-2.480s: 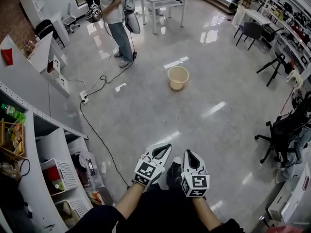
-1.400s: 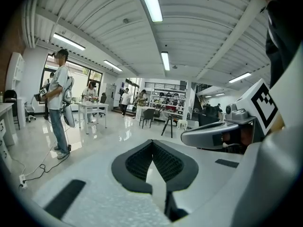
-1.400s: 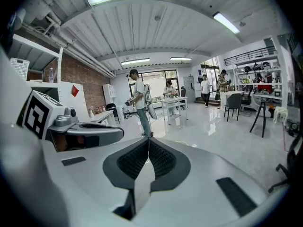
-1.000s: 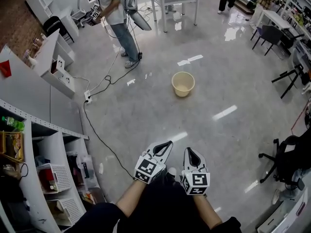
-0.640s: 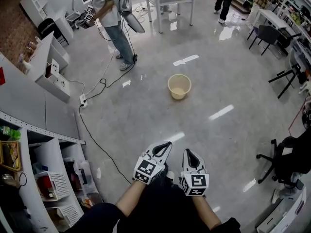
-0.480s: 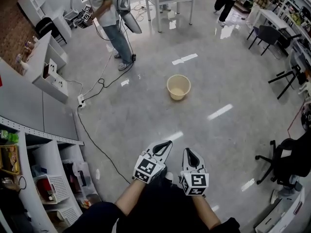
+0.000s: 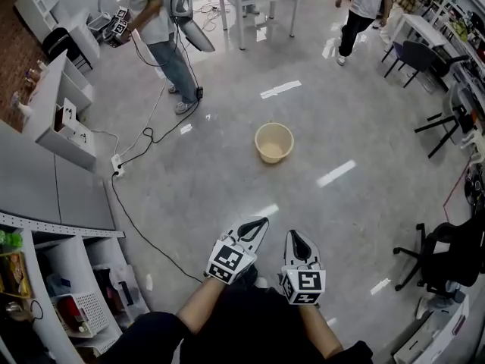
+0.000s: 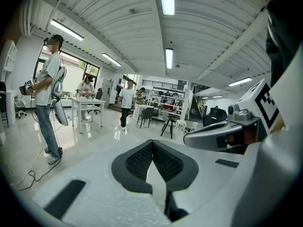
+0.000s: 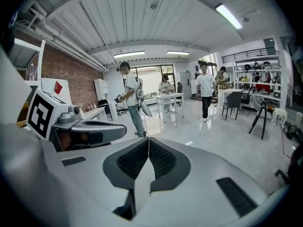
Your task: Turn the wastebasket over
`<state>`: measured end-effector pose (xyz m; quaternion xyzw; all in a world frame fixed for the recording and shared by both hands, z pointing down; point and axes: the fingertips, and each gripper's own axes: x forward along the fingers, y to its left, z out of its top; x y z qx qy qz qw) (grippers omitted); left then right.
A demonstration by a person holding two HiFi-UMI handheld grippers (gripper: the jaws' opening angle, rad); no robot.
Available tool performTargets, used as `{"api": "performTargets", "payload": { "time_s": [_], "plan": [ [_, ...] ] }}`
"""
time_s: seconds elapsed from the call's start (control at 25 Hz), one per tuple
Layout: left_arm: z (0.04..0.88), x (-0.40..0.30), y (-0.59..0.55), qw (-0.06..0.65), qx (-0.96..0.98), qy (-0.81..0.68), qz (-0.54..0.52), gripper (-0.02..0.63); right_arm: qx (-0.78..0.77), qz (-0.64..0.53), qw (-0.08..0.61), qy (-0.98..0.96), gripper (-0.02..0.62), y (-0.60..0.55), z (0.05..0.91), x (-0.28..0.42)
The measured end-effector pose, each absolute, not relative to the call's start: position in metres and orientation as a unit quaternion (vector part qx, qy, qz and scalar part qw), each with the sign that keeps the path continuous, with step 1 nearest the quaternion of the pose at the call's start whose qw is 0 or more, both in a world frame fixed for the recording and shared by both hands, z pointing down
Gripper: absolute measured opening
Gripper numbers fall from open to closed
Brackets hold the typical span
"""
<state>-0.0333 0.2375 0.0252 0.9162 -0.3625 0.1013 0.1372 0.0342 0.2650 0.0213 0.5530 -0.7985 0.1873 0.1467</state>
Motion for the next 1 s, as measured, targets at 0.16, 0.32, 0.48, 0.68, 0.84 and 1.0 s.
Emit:
{"api": "performTargets", "payload": {
  "time_s": [0.16, 0.32, 0.48, 0.68, 0.84, 1.0],
  "plan": [
    [0.024, -0.044, 0.205, 0.137, 0.917, -0.361, 0.100, 0.009, 0.558, 0.191, 0.150, -0.794, 0.012, 0.235, 0.027, 0.024],
    [0.034, -0.053, 0.177, 0.140, 0.919, -0.352, 0.111, 0.009, 0.562, 0.197, 0.153, -0.789, 0.012, 0.207, 0.034, 0.016],
    [0.034, -0.057, 0.153, 0.138, 0.919, -0.352, 0.110, 0.009, 0.561, 0.201, 0.158, -0.787, 0.012, 0.190, 0.038, 0.013],
    [0.052, -0.050, 0.132, 0.147, 0.920, -0.342, 0.121, 0.009, 0.562, 0.201, 0.163, -0.785, 0.012, 0.161, 0.044, 0.023],
    [0.057, -0.038, 0.104, 0.151, 0.917, -0.347, 0.125, 0.009, 0.557, 0.202, 0.165, -0.789, 0.012, 0.129, 0.049, 0.037],
    [0.062, -0.035, 0.070, 0.160, 0.909, -0.362, 0.130, 0.009, 0.547, 0.209, 0.170, -0.792, 0.012, 0.092, 0.056, 0.045]
  ]
}}
